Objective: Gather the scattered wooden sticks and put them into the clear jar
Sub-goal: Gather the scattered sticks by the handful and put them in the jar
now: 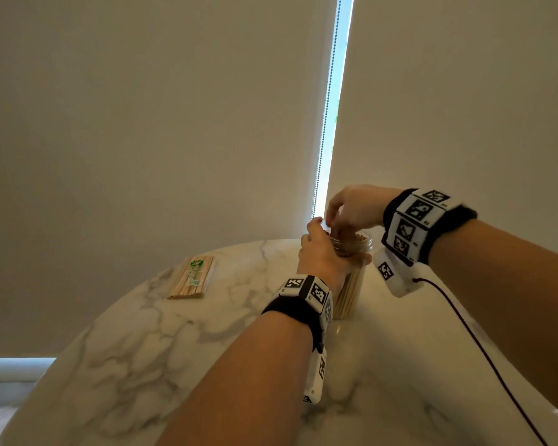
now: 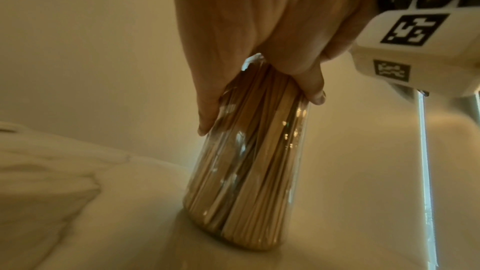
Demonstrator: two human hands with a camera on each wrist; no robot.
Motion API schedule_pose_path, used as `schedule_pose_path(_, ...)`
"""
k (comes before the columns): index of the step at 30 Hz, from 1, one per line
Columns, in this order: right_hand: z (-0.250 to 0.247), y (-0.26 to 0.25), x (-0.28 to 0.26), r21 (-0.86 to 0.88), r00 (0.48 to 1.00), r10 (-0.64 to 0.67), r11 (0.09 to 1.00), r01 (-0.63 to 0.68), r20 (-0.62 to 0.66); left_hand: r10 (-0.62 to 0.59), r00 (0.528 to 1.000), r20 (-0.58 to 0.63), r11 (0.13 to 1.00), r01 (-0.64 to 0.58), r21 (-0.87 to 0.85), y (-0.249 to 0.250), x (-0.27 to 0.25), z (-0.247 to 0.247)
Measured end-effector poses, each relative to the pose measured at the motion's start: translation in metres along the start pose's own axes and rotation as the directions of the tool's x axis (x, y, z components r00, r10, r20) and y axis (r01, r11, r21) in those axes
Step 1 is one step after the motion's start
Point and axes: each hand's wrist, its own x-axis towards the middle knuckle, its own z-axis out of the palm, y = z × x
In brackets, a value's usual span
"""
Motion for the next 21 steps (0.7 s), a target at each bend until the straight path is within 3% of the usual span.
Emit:
schedule_pose_path(2,0.005,0.001,0.0,0.002,0.998,0.007,1.0,-0.007,-0.055,-0.001,1.0,-0.001,1.0,0.001,-0.009,-0.001,0.0,0.0)
schedule_pose_path(6,0.012,-0.002,0.0,-0.132,1.0,0.007,0.991,-0.003,0.03,0.005,1.0,-0.004,1.0,-0.005,-0.004,-0.002,-0.001,0.002)
schedule_pose_path(13,0.016,0.002,0.0,-0.06,0.998,0.009,0.998,-0.013,-0.066,0.014,1.0,-0.002,1.0,-0.014,-0.019,-0.004,-0.001,0.001)
schedule_pose_path(17,0.015,0.002,-0.003,-0.042,0.999,-0.028,0.999,0.029,0.025,0.005,1.0,-0.006,1.0,-0.005,-0.023,-0.004,0.0,0.002)
schedule_pose_path(21,0.017,0.007,-0.005,0.054,0.992,-0.068,0.996,0.074,-0.11,-0.015,1.0,0.011,0.999,0.016,-0.05,-0.002,-0.003,0.001)
